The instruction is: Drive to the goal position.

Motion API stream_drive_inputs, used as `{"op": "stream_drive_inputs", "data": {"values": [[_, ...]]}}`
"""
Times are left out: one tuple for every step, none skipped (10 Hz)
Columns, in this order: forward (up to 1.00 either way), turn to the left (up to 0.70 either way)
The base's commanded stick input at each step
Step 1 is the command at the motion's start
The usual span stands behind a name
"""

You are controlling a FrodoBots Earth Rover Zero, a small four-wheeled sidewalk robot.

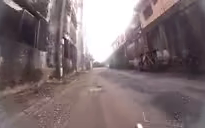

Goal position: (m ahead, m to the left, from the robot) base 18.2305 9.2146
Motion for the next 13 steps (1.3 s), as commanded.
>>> {"op": "stream_drive_inputs", "data": {"values": [[1.00,0.01],[1.00,0.01],[1.00,0.01],[1.00,0.01],[1.00,0.01],[1.00,0.01],[1.00,0.01],[1.00,0.01],[1.00,0.01],[1.00,0.01],[1.00,0.01],[1.00,0.01],[1.00,0.01]]}}
